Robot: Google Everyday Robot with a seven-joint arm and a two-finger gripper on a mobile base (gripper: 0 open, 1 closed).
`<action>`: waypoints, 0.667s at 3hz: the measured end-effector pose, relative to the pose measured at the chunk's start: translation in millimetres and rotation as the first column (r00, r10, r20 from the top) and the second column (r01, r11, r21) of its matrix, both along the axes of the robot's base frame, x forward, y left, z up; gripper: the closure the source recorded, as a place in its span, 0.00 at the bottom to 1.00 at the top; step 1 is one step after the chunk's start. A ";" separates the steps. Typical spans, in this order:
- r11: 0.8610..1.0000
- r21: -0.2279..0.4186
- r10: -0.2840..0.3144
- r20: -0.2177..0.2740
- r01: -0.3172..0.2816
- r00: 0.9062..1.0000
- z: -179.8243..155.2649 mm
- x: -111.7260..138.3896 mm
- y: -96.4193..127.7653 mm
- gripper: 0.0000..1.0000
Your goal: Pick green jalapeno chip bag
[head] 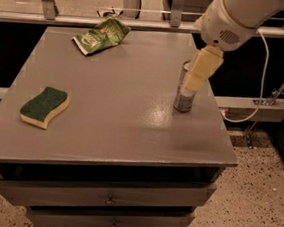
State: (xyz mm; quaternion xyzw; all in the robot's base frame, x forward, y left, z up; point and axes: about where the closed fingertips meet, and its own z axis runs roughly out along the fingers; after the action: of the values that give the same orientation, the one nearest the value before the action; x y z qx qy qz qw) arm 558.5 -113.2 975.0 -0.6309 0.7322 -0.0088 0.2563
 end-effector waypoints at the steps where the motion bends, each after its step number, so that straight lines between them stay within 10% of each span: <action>1: 0.996 0.088 0.002 0.035 -0.005 0.999 13.0 48.4 56.8 0.00; 2: 0.989 0.146 -0.038 0.054 0.029 0.998 20.3 77.0 88.9 0.00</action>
Offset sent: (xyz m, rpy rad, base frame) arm 0.1079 0.1148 0.0286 0.2002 -0.0840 -0.0765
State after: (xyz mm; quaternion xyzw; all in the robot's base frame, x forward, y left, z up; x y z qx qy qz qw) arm 635.5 -24.2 995.3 -0.5978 0.7339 0.0222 0.3218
